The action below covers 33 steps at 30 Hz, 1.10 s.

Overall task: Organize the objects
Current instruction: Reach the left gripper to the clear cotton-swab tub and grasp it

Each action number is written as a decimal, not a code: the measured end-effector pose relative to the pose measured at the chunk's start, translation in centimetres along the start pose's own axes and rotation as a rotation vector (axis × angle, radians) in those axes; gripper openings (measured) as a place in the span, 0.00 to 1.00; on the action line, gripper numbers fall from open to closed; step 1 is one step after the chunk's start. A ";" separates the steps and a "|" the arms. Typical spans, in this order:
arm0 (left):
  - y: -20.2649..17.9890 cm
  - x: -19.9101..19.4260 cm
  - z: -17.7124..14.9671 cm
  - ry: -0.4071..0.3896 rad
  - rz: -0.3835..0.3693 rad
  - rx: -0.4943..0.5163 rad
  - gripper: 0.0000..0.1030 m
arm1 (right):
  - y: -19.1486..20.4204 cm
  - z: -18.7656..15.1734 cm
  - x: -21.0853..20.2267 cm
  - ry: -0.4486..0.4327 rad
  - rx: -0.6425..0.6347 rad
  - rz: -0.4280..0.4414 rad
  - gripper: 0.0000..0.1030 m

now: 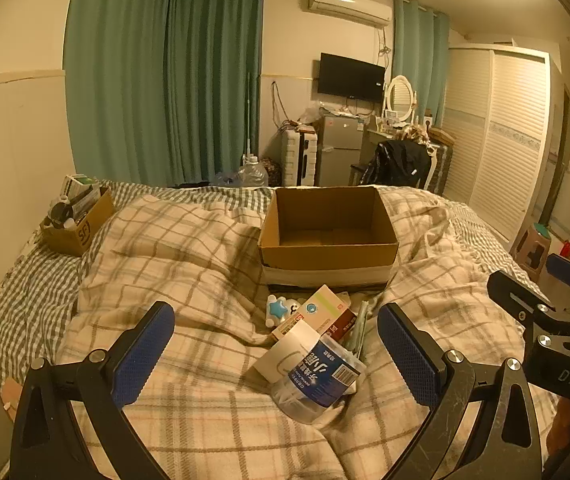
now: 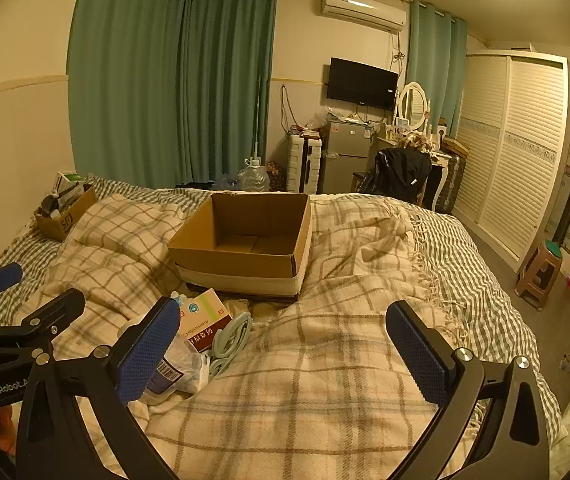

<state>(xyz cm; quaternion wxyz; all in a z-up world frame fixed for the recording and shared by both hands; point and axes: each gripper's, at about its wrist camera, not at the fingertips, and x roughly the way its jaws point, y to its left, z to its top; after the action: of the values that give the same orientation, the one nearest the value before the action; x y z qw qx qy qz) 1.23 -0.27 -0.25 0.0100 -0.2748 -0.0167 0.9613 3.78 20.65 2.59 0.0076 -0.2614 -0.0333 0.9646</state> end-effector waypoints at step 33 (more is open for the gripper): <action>-4.9 6.2 -5.3 0.246 -0.062 0.163 1.00 | -2.7 -2.1 3.7 0.097 0.032 0.019 1.00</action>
<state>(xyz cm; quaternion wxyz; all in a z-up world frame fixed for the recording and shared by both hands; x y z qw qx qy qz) -1.23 4.93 -7.82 0.0640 -0.3879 0.0541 0.9179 1.60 23.60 -0.86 0.0039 -0.3080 -0.0152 0.9513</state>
